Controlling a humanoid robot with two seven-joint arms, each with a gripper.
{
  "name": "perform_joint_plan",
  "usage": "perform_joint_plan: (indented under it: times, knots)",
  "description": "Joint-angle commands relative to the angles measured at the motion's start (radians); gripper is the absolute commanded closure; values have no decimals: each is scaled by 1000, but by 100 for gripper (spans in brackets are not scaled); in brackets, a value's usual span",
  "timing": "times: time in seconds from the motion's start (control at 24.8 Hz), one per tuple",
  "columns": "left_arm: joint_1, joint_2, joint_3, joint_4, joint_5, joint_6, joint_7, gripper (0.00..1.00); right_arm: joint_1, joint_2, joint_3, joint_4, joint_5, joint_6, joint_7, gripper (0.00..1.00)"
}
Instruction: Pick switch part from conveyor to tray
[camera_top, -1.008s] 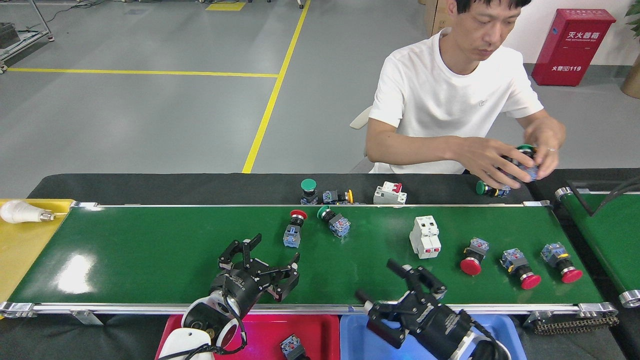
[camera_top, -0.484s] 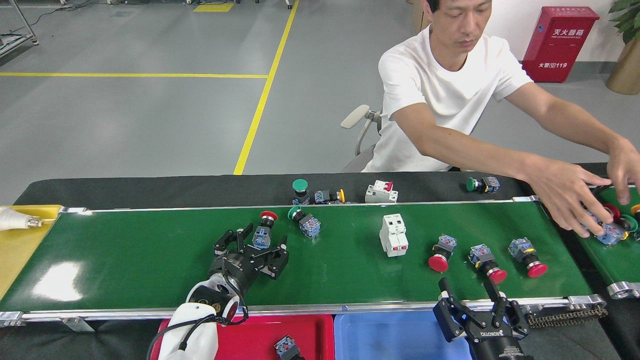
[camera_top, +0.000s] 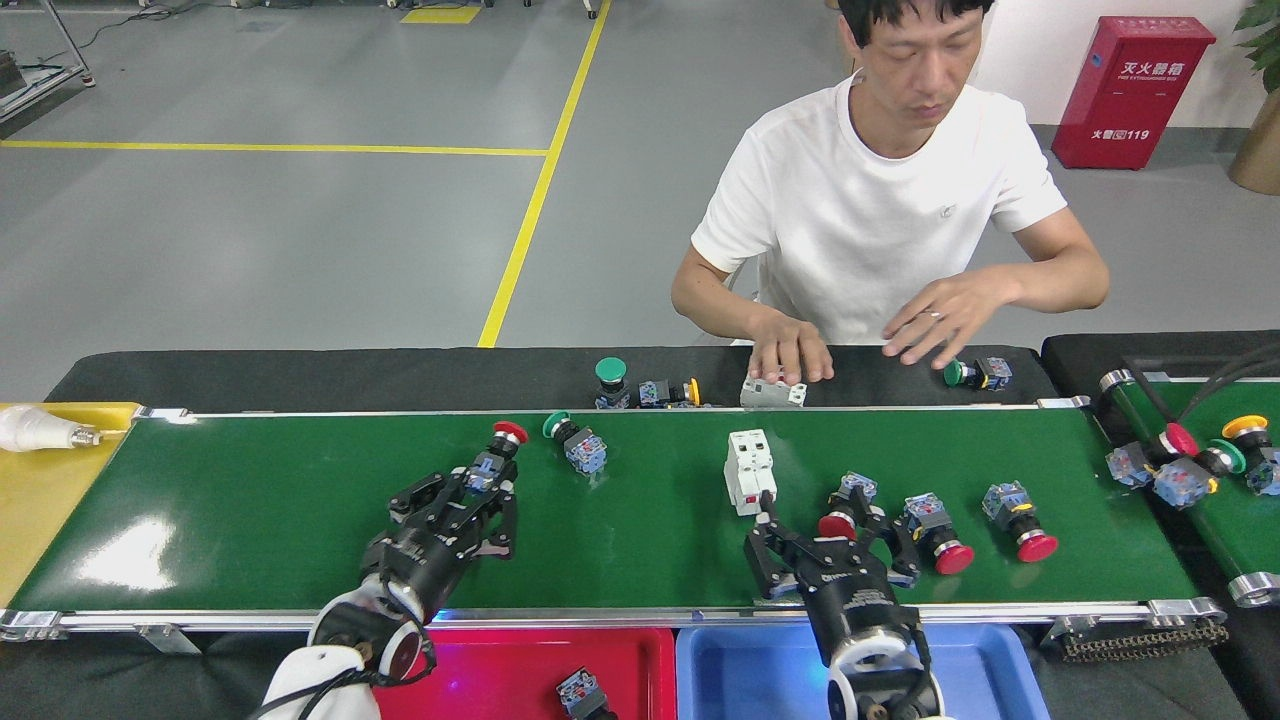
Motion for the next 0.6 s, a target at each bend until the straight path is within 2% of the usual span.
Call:
perform_joint_plan:
  times: [0.0, 0.16, 0.28, 0.36, 0.44, 0.48, 0.52, 0.56]
  knots:
    - [72, 29, 17, -112, 6, -29, -1, 88, -30, 18, 44, 29, 0, 30, -9, 2]
    - [299, 63, 54, -276, 7, -41, 7, 84, -89, 44, 62, 114, -9, 28, -12, 2]
    - [376, 68, 60, -315, 4, -44, 7, 78, -115, 46, 81, 143, -11, 28, -15, 2]
    - [402, 77, 58, -315, 1, -45, 8, 70, -130, 46, 90, 164, -12, 28, -15, 2]
    - [405, 86, 55, -315, -3, -45, 8, 54, -144, 46, 94, 197, -12, 28, -17, 2]
    - [405, 88, 52, -315, -3, -45, 8, 42, -158, 46, 102, 220, -14, 28, -18, 2]
    - [405, 88, 54, -316, -2, -45, 8, 25, -176, 46, 108, 243, -23, 30, -30, 3]
    - [405, 88, 55, -316, -2, -45, 10, 0, -191, 46, 108, 259, -40, 30, -44, 5]
